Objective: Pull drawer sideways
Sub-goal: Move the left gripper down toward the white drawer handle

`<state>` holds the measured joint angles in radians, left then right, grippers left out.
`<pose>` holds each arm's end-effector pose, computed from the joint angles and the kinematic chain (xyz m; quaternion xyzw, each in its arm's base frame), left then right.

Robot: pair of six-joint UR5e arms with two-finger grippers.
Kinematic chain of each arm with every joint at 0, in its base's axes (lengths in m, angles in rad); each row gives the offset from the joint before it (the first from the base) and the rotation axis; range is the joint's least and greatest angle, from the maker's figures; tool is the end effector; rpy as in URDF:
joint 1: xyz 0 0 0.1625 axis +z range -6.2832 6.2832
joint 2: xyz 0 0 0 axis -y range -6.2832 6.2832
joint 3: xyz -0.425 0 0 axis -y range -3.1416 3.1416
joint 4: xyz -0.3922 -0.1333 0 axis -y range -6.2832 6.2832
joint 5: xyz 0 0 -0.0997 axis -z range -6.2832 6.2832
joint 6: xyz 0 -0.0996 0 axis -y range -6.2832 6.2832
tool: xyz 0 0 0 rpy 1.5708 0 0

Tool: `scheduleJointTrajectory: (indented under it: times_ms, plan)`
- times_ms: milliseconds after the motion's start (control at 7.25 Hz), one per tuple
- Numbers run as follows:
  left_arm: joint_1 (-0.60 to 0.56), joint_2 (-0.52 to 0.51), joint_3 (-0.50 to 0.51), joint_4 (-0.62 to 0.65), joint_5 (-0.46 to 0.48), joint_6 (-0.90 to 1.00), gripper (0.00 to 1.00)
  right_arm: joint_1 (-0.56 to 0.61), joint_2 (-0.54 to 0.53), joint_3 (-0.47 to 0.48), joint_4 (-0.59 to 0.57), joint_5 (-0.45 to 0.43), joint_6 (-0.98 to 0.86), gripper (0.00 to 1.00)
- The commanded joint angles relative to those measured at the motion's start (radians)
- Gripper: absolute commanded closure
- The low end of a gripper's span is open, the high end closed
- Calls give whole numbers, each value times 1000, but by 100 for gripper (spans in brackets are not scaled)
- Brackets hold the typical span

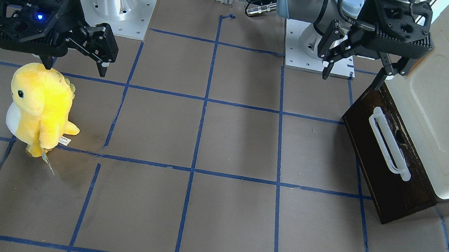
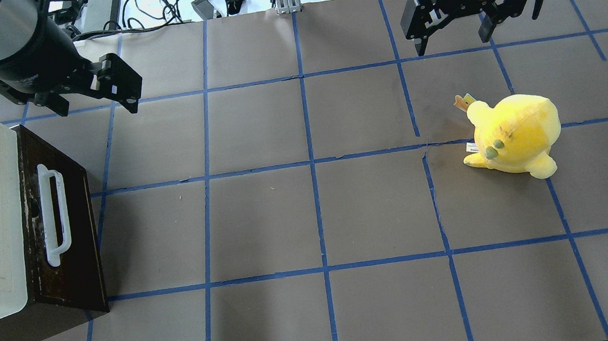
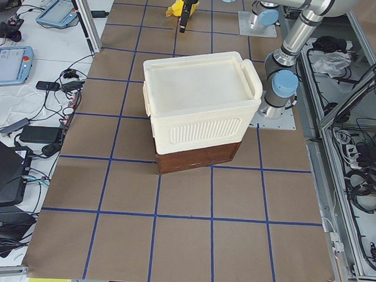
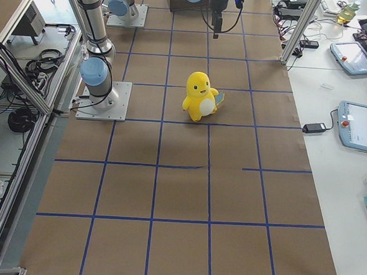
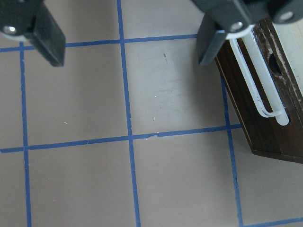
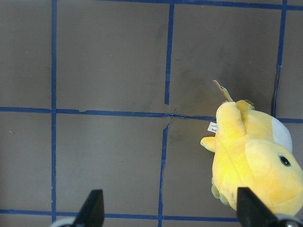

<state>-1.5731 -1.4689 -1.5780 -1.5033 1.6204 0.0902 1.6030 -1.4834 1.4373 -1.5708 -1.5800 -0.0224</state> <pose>-0.1294 -0.4614 0.5403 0.0441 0.9954 -0.0798 0.0283 0.1495 -0.5285 0.5091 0.0272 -0.9994 0.0231 0.0045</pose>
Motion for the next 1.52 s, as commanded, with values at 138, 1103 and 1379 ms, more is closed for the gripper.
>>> scheduleJointTrajectory:
  times_ms: [138, 1103, 1379]
  plan:
    - [1, -5, -4, 5, -5, -4, 0, 0, 0, 0, 0, 0, 1, 0]
    - [27, -48, 29, 15, -33, -140, 0, 0, 0, 0, 0, 0, 1, 0]
    - [27, -50, 23, 15, -34, -225, 0, 0, 0, 0, 0, 0, 1, 0]
